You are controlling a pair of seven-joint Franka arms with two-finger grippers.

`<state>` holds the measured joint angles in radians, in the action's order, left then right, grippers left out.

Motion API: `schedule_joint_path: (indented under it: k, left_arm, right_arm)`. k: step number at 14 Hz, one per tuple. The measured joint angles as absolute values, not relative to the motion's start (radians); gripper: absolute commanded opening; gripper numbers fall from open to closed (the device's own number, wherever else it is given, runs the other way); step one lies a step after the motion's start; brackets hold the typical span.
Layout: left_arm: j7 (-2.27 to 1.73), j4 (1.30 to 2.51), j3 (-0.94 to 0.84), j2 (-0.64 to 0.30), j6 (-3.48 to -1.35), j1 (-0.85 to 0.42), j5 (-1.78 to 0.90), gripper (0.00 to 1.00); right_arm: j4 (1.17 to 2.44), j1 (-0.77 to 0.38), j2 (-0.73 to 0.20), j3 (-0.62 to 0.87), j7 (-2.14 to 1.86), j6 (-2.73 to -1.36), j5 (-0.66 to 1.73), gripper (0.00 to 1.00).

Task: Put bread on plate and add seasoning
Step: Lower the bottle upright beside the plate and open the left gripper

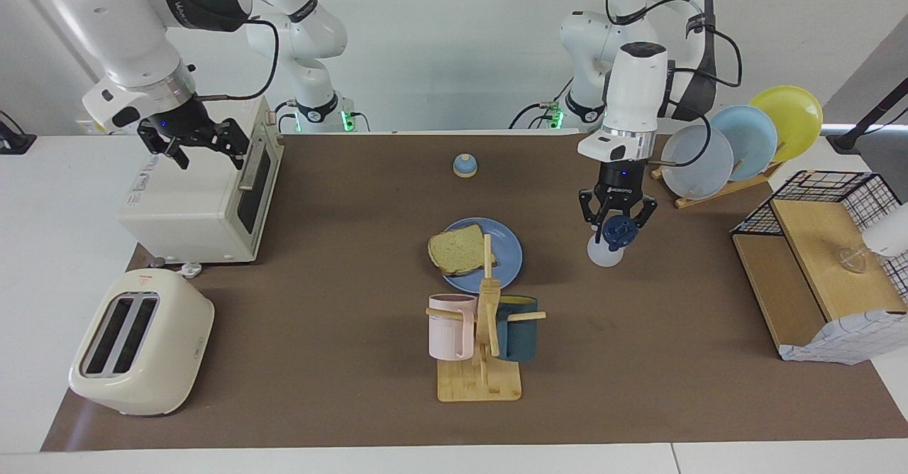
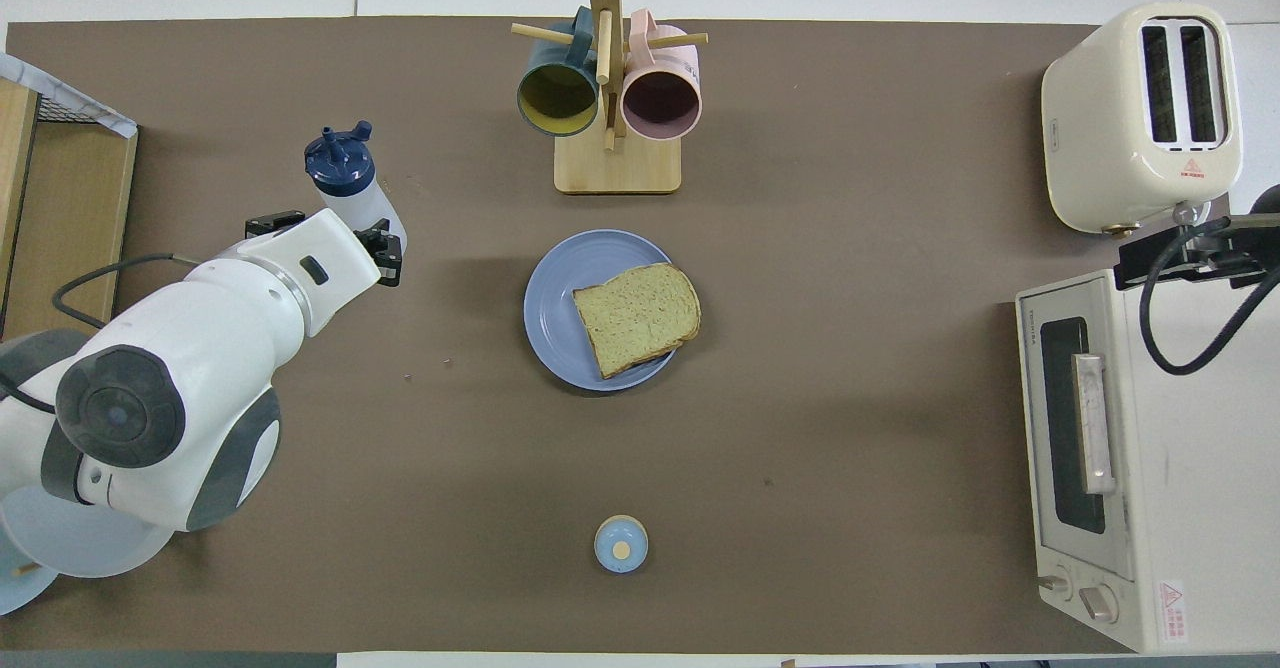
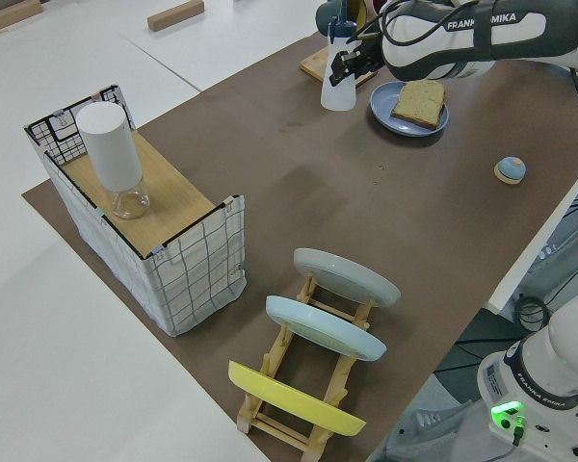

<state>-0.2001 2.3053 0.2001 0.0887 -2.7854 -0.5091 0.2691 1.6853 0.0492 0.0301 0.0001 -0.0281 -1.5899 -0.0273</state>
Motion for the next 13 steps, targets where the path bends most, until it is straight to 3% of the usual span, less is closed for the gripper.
schedule_joint_path:
  k: [7,13]
  left_arm:
    - [-0.293,2.431,0.201,0.067,-3.115,-0.464,0.269,0.0]
    - [-0.295,2.466,0.203,-0.087,-3.394,-0.435,0.269,0.0]
  right_arm:
    - [1.685,0.049,0.03,0.0,-0.028,-1.59,-0.027,1.0]
    - [1.685,0.049,0.03,0.0,-0.028,-1.59,-0.027,1.0]
